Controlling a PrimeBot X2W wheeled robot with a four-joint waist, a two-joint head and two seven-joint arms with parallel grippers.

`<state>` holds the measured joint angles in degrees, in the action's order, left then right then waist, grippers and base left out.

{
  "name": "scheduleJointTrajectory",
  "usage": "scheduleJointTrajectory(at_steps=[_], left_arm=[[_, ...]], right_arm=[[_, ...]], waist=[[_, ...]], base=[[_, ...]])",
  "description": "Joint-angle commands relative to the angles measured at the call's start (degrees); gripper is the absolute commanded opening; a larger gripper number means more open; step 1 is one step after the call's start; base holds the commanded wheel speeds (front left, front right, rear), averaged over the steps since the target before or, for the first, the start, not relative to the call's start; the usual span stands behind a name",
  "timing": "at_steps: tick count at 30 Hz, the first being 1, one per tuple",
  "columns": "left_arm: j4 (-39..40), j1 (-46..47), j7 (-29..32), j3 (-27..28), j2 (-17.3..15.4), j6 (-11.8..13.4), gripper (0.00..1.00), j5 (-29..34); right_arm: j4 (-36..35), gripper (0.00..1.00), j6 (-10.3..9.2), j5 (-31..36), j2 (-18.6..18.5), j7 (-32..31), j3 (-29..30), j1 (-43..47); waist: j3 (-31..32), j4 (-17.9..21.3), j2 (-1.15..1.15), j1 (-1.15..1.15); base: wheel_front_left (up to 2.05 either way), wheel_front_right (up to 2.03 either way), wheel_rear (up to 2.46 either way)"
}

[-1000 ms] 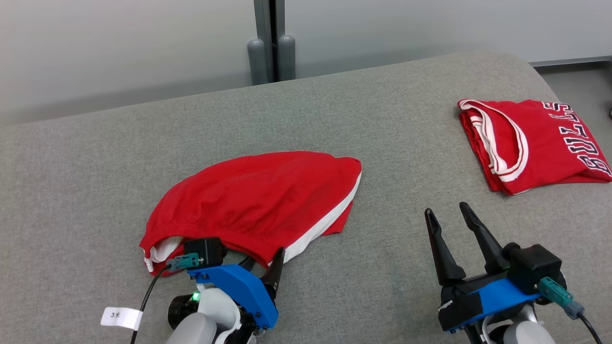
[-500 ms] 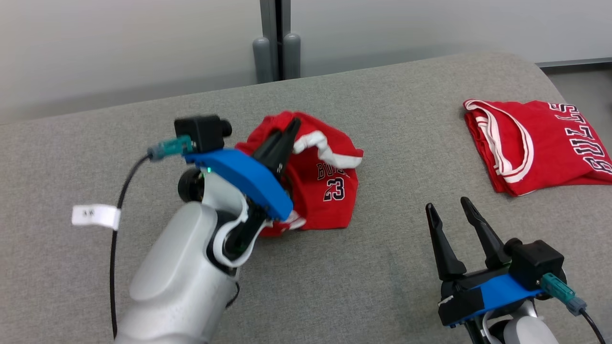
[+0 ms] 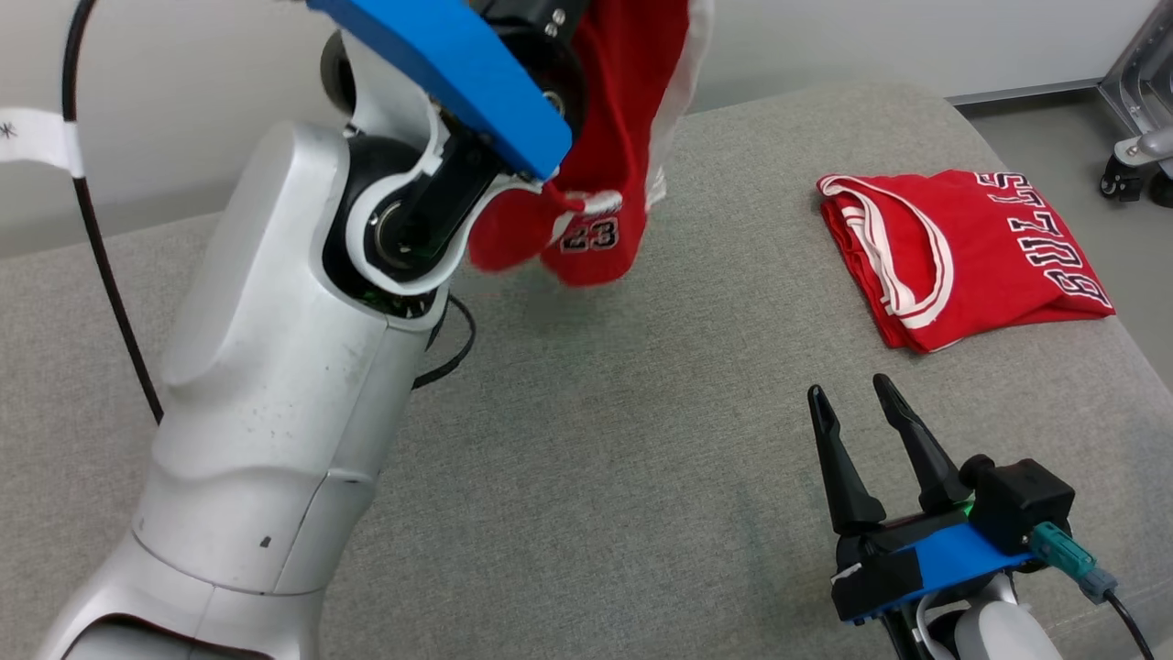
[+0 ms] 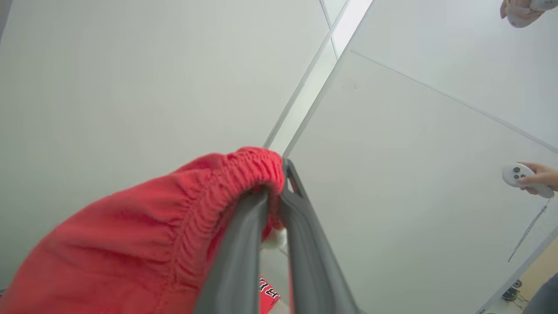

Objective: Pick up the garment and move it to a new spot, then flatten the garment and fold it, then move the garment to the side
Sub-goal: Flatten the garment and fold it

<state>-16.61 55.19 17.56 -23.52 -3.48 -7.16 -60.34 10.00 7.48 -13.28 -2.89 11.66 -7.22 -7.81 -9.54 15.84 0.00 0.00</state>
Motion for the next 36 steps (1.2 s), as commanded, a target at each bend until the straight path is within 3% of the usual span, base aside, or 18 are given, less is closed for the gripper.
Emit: scheduleJointTrajectory(at_steps=[1,7,14,18,25,28,36], left_arm=[[1.0,0.3,0.1,-0.5,-0.3,-0.4,0.00,-1.0],[4.5,-7.8,2.2,-4.6,-4.1,-0.4,0.00,-6.3],[2.2,-24.5,2.9,-10.5,-12.7,-0.4,0.00,-4.4],[2.6,-32.2,0.9,-11.9,-15.1,0.0,0.00,-3.2],[4.4,-39.1,-6.0,-11.3,-18.3,4.9,0.00,2.1],[3.3,-39.0,-8.5,-11.8,-19.6,7.6,0.00,6.2],[-1.7,-36.3,-14.5,-12.2,-20.3,11.6,0.00,13.6]], right_arm=[[0.2,1.00,0.02,-0.2,0.0,0.3,0.1,0.1],[0.4,1.00,0.02,0.3,0.0,0.2,0.4,0.6],[-0.5,1.00,0.03,1.3,0.0,-0.7,0.2,0.5],[-1.2,1.00,0.03,1.8,0.0,-1.5,0.5,1.1],[-2.4,1.00,0.03,2.5,0.0,-2.5,1.3,1.7],[-2.8,1.00,0.03,2.7,0.0,-2.8,1.5,1.7],[-3.0,1.00,0.03,2.2,0.0,-3.2,0.9,1.4]], waist=[[0.0,0.0,0.00,0.00],[0.7,-2.5,0.00,0.00],[1.5,-6.4,0.00,0.00],[1.6,-8.8,0.00,0.00],[1.8,-12.7,0.00,0.00],[1.8,-13.7,0.00,0.00],[2.0,-13.9,0.00,0.00]], base=[[0.00,0.00,0.00],[0.00,0.00,0.00],[0.00,0.00,0.00],[0.00,0.00,0.00],[0.00,0.00,0.00],[0.00,0.00,0.00],[0.00,0.00,0.00]])
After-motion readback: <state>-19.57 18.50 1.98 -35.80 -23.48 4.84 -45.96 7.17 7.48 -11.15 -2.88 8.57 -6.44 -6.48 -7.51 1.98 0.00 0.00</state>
